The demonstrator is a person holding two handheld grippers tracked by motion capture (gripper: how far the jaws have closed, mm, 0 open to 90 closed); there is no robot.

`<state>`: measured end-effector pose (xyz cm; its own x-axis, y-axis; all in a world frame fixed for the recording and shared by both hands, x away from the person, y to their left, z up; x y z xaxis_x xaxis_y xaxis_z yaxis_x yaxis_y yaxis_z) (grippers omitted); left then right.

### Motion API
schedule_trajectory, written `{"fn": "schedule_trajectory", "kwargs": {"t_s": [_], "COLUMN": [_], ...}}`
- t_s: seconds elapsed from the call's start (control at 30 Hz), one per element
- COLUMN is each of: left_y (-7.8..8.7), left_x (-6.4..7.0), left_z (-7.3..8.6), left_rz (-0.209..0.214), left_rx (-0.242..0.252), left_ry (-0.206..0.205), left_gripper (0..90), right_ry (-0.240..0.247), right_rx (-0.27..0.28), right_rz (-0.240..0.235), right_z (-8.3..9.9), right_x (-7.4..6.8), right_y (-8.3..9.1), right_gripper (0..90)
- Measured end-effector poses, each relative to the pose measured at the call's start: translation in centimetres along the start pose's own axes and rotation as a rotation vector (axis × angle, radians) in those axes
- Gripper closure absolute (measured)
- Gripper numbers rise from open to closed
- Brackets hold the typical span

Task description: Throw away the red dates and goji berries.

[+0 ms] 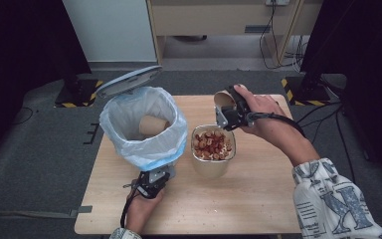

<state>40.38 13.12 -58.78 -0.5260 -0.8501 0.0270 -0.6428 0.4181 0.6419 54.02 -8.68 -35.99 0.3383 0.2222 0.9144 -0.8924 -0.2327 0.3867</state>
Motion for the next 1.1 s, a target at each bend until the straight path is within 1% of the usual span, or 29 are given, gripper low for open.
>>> {"fn": "schedule_trajectory", "kwargs": {"t_s": [0.17, 0.23, 0.3, 0.5, 0.57, 0.73, 0.77, 0.87, 0.97, 1.03, 1.07, 1.1], "left_y": [0.0, 0.0, 0.0, 0.0, 0.0, 0.0, 0.0, 0.0, 0.0, 0.0, 0.1, 0.1], "left_x": [0.0, 0.0, 0.0, 0.0, 0.0, 0.0, 0.0, 0.1, 0.1, 0.0, 0.0, 0.0], "left_z": [0.0, 0.0, 0.0, 0.0, 0.0, 0.0, 0.0, 0.0, 0.0, 0.1, 0.1, 0.1], "left_rz": [0.002, 0.001, 0.001, 0.002, 0.003, 0.004, -0.01, 0.004, 0.005, 0.002, 0.002, 0.002], "left_rx": [0.001, 0.002, 0.002, 0.004, 0.002, 0.002, 0.004, 0.003, 0.005, -0.004, -0.005, -0.004], "left_ry": [0.001, 0.002, 0.001, 0.002, 0.002, 0.002, 0.021, 0.015, 0.017, 0.006, 0.005, 0.006], "left_gripper": [89.4, 89.4, 89.4, 89.4, 89.4, 89.4, 89.4, 89.4, 89.4, 89.4, 89.4, 89.4], "right_ry": [-0.105, -0.154, -0.186, -0.313, -0.345, -0.393, -0.405, -0.451, -0.488, -0.518, -0.524, -0.54], "right_rx": [0.035, 0.052, 0.06, 0.105, 0.105, 0.119, 0.122, 0.136, 0.148, 0.152, 0.153, 0.155], "right_rz": [-0.031, -0.047, -0.052, -0.084, -0.093, -0.107, -0.11, -0.12, -0.129, -0.132, -0.133, -0.134], "right_z": [0.3, 0.5, 0.7, 1.1, 1.3, 1.7, 1.8, 2.0, 2.4, 2.6, 2.7, 2.8], "right_x": [-0.8, -1.1, -1.3, -1.7, -2.0, -2.3, -2.4, -2.5, -2.7, -2.8, -2.8, -2.9], "right_y": [-0.3, -0.4, -0.6, -0.9, -1.0, -1.4, -1.4, -1.5, -1.6, -1.6, -1.6, -1.6], "right_gripper": [33.2, 33.2, 33.2, 33.3, 33.3, 33.2, 33.2, 33.2, 33.2, 33.2, 33.2, 33.2]}}
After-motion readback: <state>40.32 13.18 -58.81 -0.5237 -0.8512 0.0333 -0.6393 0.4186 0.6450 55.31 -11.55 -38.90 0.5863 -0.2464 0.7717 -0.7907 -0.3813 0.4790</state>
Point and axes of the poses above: each handheld gripper's, and its own axes: y roughly backward along the jaws, z roughly out of its underside, x roughly to its right, the point moved 10 cm from there along -y, roughly forward along the jaws, and after that the axes turned 8 degrees about y, right-handed, at the moved point
